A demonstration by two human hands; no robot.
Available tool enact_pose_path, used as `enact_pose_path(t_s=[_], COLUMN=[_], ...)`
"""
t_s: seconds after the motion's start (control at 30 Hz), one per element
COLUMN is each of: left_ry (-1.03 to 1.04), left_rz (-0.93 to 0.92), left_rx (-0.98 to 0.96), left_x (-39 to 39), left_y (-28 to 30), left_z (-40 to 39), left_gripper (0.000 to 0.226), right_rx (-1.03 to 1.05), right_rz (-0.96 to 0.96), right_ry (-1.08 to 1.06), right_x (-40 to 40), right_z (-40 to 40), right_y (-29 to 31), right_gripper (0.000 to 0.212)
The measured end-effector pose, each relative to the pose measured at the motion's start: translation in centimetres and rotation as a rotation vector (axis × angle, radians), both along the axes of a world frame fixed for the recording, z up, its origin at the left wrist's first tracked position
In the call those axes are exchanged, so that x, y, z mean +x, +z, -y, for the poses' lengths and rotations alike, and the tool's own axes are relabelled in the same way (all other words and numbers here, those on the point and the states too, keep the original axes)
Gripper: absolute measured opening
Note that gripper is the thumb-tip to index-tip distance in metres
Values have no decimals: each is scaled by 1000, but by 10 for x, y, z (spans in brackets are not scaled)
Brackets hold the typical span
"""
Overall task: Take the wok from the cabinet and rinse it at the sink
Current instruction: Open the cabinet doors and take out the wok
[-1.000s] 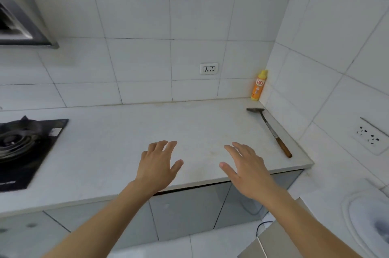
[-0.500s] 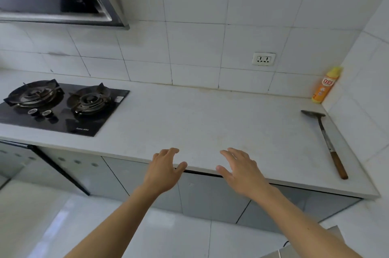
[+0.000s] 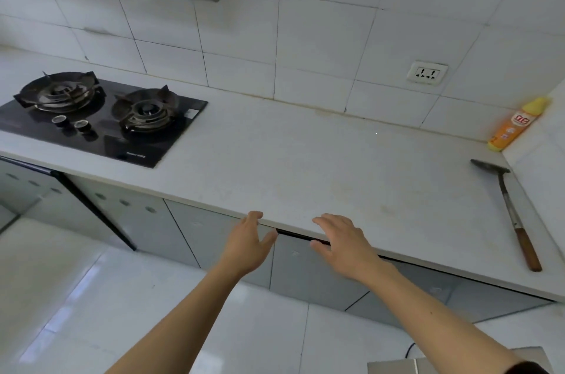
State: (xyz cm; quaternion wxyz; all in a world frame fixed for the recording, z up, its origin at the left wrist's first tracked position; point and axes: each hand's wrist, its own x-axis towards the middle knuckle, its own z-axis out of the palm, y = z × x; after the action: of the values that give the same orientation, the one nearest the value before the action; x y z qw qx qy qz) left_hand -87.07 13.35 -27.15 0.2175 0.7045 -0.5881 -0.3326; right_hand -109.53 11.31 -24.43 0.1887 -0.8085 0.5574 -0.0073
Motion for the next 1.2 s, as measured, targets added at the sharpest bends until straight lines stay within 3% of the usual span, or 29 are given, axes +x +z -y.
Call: enact_pose_path(t_s=[0.13, 0.37, 0.63, 0.83, 1.03, 1.2], left_ry=[39, 209, 645, 642, 655, 722], left_rz=[-95, -583, -1089, -1121, -1149, -1211], left_rx=[75, 312, 409, 389, 399, 346], left_x=[2, -30, -50, -54, -52, -52], left_y=[-15, -60, -112, -141, -154, -155], left_z=[16, 35, 63, 75, 82, 88], left_gripper=[48, 37, 37, 70, 72, 60], right_rx=[19, -3, -38, -70, -64, -102], right_rz=[22, 3, 51, 42, 45, 23], right_ry=[16, 75, 65, 87, 86, 67], right_x=[10, -2, -8, -11, -14, -20], right_z=[18, 57, 91, 96, 93, 86], right_y=[-17, -66, -118, -144, -156, -157], right_gripper=[53, 45, 41, 42, 46, 47])
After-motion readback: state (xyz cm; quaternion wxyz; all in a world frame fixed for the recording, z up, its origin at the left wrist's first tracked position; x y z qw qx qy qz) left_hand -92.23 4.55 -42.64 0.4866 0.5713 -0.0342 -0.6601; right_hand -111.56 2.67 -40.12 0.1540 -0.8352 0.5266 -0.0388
